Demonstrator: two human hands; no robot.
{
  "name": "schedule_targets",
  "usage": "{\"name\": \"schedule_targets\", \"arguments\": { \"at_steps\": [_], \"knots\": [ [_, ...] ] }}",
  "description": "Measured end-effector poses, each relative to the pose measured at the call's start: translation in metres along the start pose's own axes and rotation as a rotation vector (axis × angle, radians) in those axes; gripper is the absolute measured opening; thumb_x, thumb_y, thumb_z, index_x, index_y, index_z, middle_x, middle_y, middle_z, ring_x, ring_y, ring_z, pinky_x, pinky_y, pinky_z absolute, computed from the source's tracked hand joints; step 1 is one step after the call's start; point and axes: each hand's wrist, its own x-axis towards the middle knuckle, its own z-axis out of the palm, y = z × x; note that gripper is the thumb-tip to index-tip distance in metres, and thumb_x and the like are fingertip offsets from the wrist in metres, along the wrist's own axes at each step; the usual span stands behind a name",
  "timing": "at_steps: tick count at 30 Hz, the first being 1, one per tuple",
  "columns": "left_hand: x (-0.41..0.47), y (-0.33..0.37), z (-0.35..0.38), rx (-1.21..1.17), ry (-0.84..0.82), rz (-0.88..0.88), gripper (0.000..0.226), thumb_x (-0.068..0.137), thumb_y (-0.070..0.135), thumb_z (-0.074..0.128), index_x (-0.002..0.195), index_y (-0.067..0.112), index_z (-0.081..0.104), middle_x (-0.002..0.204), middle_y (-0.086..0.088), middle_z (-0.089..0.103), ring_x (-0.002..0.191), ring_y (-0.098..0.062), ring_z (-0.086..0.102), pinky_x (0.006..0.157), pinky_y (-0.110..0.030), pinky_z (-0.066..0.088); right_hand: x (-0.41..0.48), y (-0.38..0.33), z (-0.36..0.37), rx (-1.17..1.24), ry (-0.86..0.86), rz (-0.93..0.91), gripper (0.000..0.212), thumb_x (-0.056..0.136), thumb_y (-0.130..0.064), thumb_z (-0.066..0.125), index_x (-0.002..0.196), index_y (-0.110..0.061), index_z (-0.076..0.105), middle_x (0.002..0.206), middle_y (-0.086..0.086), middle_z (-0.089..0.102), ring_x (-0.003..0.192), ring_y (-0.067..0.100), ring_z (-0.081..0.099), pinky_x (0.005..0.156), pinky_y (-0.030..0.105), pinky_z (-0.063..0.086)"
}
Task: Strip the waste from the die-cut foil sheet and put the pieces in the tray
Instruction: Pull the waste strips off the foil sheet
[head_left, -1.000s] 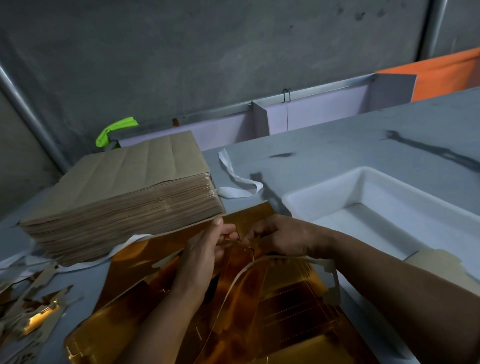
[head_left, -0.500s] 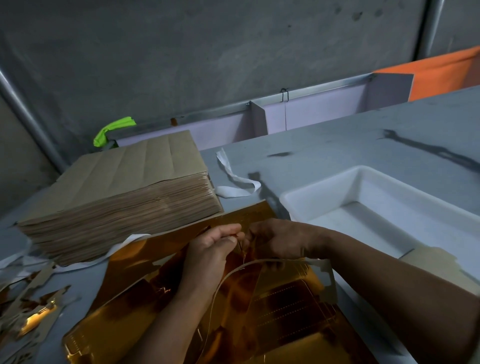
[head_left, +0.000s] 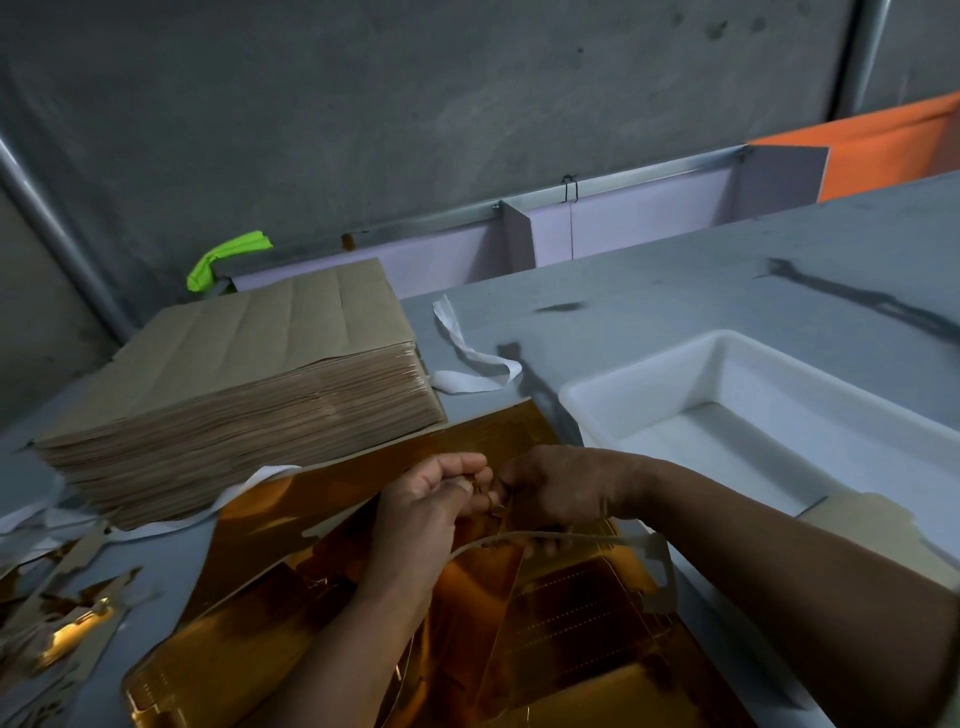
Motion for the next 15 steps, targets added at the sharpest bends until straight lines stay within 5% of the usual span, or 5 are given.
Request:
{"name": "schedule_targets", "arguments": {
  "at_steps": [10, 15],
  "knots": [
    [0.004, 0.003, -0.002, -0.012, 0.023, 0.005, 0.029, 0.096, 0.004, 0.053, 0.105, 0.025, 0.07, 0.098, 0.008, 0.074, 0.084, -0.007, 0.072, 0.065, -0.016, 0.052, 0.001, -0.001, 0.001, -0.021, -0.043, 0.028, 0.014, 0.1, -0.011, 0.052, 0.096, -0.017, 0.064, 0.077, -0.001, 0.067, 0.061, 0.007, 0.063, 0.057, 0.017, 0.051],
    [0.008, 0.001, -0.015, -0.08, 0.169, -0.038, 0.022, 0.094, 0.006, 0.054, 0.093, 0.018, 0.073, 0.086, -0.002, 0.072, 0.067, -0.01, 0.064, 0.059, -0.022, 0.048, -0.001, -0.001, 0.001, 0.024, 0.157, 0.026, 0.013, 0.097, -0.012, 0.053, 0.089, -0.018, 0.062, 0.078, 0.002, 0.062, 0.065, 0.013, 0.058, 0.057, 0.023, 0.048]
  ]
}}
